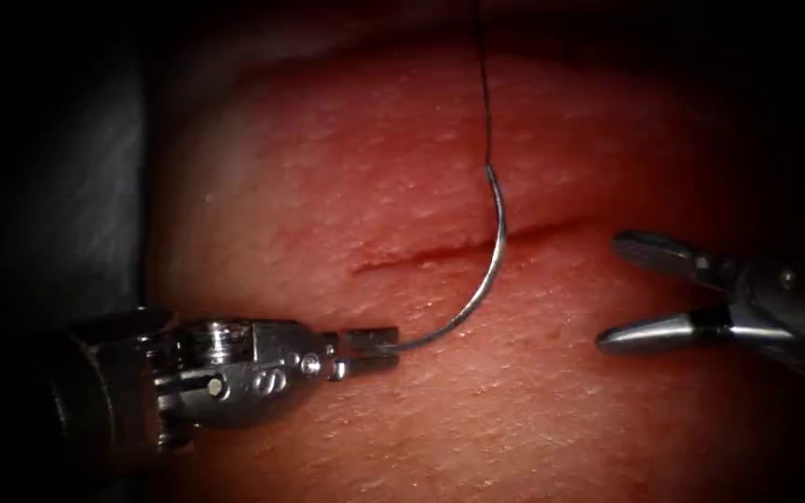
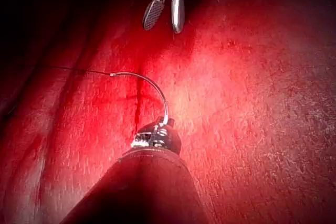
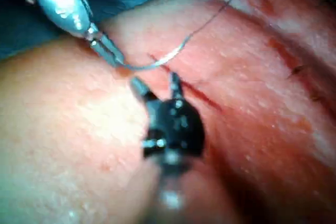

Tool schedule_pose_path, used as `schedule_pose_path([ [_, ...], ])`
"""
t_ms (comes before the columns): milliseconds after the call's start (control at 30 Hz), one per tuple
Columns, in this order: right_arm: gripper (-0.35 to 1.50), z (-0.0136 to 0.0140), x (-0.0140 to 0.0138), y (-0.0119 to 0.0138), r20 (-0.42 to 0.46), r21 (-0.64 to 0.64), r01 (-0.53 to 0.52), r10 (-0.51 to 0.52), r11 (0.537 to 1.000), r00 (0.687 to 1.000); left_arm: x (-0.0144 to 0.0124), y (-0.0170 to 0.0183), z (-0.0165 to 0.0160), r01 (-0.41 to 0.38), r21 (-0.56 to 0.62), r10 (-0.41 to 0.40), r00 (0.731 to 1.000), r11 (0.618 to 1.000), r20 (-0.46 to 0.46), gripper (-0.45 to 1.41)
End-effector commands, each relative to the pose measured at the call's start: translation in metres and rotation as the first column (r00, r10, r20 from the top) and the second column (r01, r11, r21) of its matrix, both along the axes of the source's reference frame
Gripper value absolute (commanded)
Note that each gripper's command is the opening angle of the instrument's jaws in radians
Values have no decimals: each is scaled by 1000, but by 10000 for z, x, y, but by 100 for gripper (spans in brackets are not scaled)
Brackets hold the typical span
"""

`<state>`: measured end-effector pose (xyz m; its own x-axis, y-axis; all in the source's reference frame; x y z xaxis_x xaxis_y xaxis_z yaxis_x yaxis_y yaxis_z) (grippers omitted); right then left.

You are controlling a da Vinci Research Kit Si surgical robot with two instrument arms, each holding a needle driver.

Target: Wound Closure

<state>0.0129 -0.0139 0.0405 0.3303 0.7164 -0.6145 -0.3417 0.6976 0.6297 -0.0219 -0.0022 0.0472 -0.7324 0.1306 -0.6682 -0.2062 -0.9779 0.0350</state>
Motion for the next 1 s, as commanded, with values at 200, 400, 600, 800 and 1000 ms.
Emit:
schedule_pose_path([
  [200, 36, -1, 6, 9, -20, 86, -73, 75, 994, 997, -18, -4, 8, -25, -171, 15, 998, 985, -60, -45],
  [400, 61, -5, 10, 23, -17, 141, -113, 116, 984, 993, -24, -2, 4, -32, -292, 17, 998, 956, -53, -45],
  [600, 107, -4, 21, 30, -21, 194, -134, 141, 972, 990, -25, 2, -3, -16, -374, 11, 1000, 927, -16, -45],
  [800, 110, -3, 28, 32, -16, 193, -144, 150, 970, 989, -25, 5, -15, 16, -414, -6, 1000, 910, 24, -45],
  [1000, 110, -3, 35, 33, -9, 193, -153, 157, 969, 988, -30, 3, -18, 5, -426, 10, 999, 905, 33, -45],
])
